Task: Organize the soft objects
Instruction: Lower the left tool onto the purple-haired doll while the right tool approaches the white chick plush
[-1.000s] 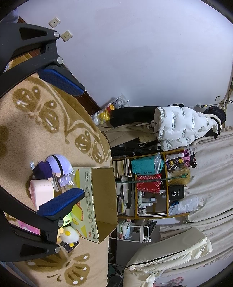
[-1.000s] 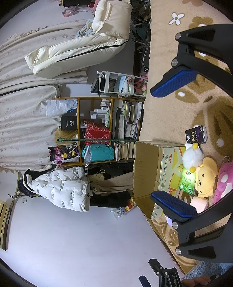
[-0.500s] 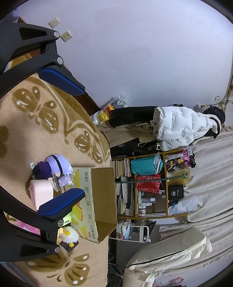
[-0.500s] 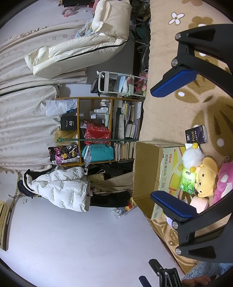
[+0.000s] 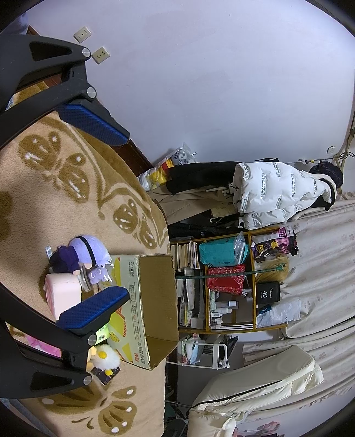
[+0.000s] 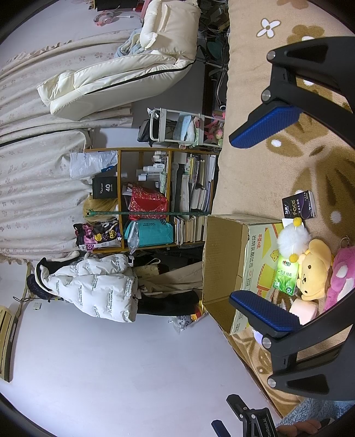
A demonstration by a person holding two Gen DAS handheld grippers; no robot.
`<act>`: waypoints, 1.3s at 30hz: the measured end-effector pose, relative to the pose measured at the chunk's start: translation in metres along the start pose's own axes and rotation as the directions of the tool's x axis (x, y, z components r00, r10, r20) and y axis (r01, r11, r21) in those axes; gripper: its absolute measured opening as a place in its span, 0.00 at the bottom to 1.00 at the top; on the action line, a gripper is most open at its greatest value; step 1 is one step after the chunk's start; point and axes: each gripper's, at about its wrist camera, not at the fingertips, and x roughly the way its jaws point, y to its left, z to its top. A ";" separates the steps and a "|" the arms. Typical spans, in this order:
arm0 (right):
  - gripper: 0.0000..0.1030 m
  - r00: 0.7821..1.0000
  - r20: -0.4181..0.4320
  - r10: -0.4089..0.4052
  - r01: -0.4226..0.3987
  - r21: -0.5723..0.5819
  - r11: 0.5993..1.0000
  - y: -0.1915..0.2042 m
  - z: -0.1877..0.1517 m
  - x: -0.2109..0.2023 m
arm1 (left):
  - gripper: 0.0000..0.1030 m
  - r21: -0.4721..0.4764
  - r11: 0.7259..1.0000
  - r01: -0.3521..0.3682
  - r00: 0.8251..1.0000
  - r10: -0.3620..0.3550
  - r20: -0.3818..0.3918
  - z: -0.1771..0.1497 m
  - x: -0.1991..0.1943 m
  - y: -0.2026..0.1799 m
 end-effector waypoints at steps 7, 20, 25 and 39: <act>1.00 0.999 -0.034 0.026 -0.026 0.005 1.000 -0.001 -0.003 0.006 | 0.99 0.018 1.000 0.001 0.999 0.000 -0.038 0.004 0.003 0.000; 1.00 0.990 -0.132 0.041 -0.046 -0.035 0.998 0.013 -0.016 0.041 | 0.99 0.047 0.999 -0.001 0.981 0.011 -0.195 0.007 0.050 -0.009; 1.00 0.985 -0.167 0.033 -0.037 -0.025 0.999 0.014 -0.019 0.058 | 0.99 0.021 1.000 0.006 0.960 0.001 -0.281 0.007 0.075 -0.010; 1.00 0.939 -0.341 0.032 -0.047 -0.036 0.998 0.020 -0.041 0.111 | 0.99 -0.169 0.985 0.031 0.868 -0.110 -0.484 -0.013 0.146 0.005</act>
